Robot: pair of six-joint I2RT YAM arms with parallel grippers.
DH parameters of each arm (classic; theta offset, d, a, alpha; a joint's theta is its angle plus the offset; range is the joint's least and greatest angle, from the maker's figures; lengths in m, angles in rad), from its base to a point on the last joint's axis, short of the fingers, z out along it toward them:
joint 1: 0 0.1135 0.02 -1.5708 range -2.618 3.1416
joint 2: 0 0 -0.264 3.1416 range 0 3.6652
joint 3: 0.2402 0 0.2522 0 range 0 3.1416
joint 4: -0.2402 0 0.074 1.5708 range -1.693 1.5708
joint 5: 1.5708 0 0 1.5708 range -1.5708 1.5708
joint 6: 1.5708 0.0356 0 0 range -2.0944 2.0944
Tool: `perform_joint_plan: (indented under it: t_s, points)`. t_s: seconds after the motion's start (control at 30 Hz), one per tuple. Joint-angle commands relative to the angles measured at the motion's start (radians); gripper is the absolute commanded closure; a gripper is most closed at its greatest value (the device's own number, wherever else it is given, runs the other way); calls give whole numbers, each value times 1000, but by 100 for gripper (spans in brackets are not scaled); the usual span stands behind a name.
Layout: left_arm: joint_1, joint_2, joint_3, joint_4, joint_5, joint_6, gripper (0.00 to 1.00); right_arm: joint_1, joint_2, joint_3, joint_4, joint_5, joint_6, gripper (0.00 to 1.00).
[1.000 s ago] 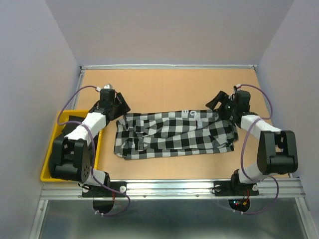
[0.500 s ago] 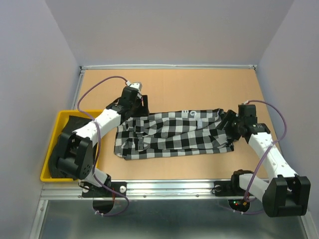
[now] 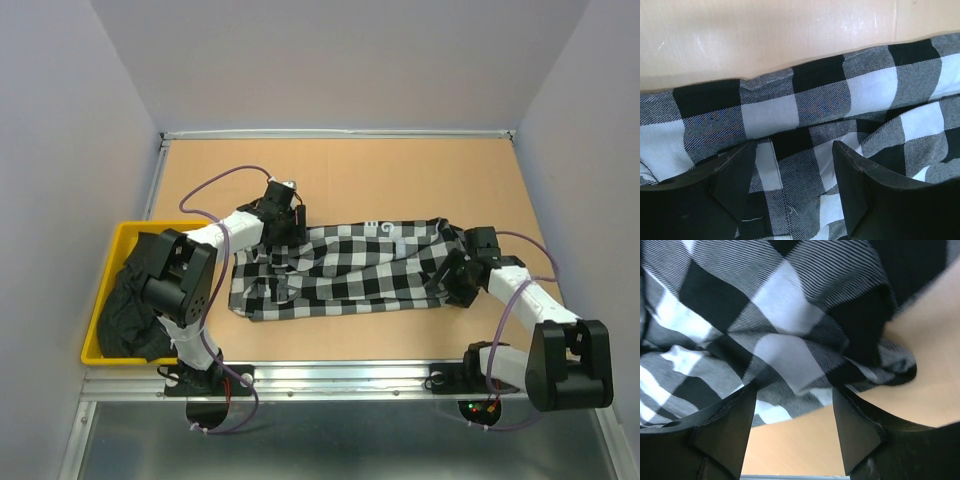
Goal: Fold and stack the long sleeve shirts
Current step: Fold the shirt
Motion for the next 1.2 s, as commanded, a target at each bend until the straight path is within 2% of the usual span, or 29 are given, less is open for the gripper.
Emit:
perform_joint_plan:
  t_s: [0.0, 0.07, 0.2, 0.3, 0.33, 0.43, 0.47, 0.53, 0.63, 0.73, 0.87, 0.93, 1.17]
  points:
    - [0, -3, 16, -22, -17, -63, 28, 7, 90, 1, 165, 42, 30, 33]
    - [0, -1, -2, -28, -17, -103, 28, 6, 153, 30, 203, 65, 14, 34]
    - [6, -1, -50, -33, 14, -186, 29, 6, 364, 189, 305, 83, -36, 34]
    - [7, -35, -123, 4, 104, -284, 30, 7, 634, 402, 338, 71, -104, 34]
    - [7, -49, -180, 21, 130, -315, 30, 6, 685, 539, 341, 60, -124, 34]
    - [-3, -116, -278, 131, 213, -453, 30, 15, 837, 752, 352, -27, -205, 34]
    - [-16, -151, -335, 171, 262, -486, 30, 30, 932, 900, 349, -53, -242, 34]
    - [-80, -190, -375, 227, 281, -540, 29, 55, 1007, 1028, 345, -119, -271, 32]
    - [-155, -271, -400, 234, 259, -547, 27, 105, 1080, 1209, 320, -127, -300, 29]
    - [-184, -385, -432, 199, 213, -567, 27, 124, 1043, 1202, 312, -90, -280, 24]
    - [-184, -549, -418, 49, 30, -548, 26, 133, 896, 1055, 309, -46, -303, 21]
    - [-184, -569, -391, 9, -53, -525, 26, 147, 788, 937, 308, -39, -305, 21]
    - [-175, -480, -340, -26, -100, -429, 35, 268, 516, 641, 294, 2, -244, 28]
